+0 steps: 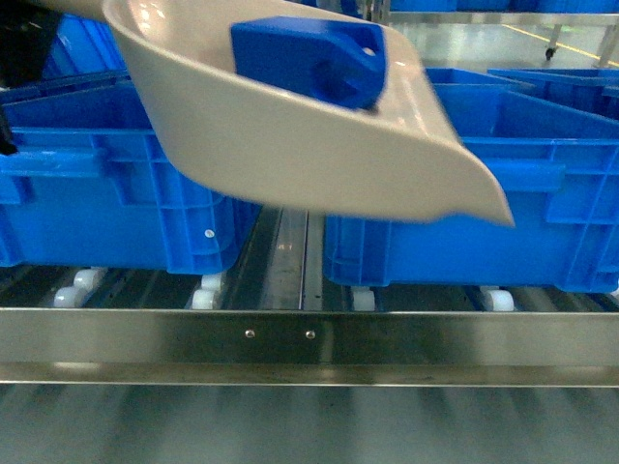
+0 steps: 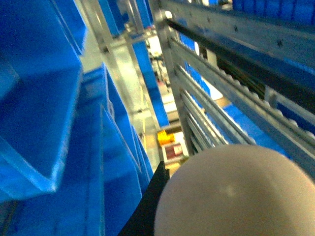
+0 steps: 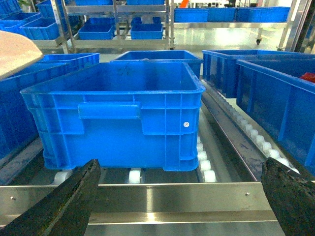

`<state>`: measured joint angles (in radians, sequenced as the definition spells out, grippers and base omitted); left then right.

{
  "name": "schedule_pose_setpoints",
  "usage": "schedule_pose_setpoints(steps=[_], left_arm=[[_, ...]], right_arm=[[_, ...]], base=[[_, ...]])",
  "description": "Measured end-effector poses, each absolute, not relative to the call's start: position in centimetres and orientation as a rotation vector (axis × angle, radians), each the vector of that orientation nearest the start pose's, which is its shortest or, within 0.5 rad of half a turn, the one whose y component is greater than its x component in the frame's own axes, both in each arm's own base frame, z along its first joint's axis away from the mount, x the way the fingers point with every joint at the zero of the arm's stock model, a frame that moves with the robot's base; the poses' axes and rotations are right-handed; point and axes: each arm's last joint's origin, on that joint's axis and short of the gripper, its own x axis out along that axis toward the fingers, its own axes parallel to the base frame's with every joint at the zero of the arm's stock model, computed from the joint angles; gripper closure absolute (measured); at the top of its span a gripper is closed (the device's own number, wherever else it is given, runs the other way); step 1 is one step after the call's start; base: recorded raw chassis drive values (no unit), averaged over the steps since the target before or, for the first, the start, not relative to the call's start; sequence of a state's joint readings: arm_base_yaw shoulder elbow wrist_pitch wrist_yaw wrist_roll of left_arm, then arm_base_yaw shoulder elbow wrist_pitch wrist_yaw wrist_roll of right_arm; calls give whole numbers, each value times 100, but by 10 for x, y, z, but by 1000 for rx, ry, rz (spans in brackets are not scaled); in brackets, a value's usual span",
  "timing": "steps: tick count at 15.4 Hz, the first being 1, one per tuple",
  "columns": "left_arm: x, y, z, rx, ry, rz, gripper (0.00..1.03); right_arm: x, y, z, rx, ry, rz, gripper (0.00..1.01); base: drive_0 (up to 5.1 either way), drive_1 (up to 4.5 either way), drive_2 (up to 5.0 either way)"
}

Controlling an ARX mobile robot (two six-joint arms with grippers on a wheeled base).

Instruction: Place part in tray to right shelf

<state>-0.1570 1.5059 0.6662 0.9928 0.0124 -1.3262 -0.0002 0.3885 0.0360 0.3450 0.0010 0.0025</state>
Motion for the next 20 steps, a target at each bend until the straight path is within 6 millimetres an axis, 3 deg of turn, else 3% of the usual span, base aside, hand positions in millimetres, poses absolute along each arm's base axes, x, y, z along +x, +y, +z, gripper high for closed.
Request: schedule_pose_setpoints(steps=[5,9,12,16,20], left_arm=[[343,9,277,-1285,-224,149,90],[380,14,296,-1193,-337,352,90],[409,30,312,-977,-378,547,90],[412,31,329,-800,-378,575,90],[412,34,326,-794,-366,539,90]], right_arm=[[123,0,174,2,8,-1,3],[123,0,175,2,7,-1,3],[123,0,175,2,7,-1,3],[123,0,175,2,7,-1,3],[123,0,174,2,8,-1,3]], base=[[0,0,0],[0,0,0],[0,0,0],[0,0,0],[0,0,0]])
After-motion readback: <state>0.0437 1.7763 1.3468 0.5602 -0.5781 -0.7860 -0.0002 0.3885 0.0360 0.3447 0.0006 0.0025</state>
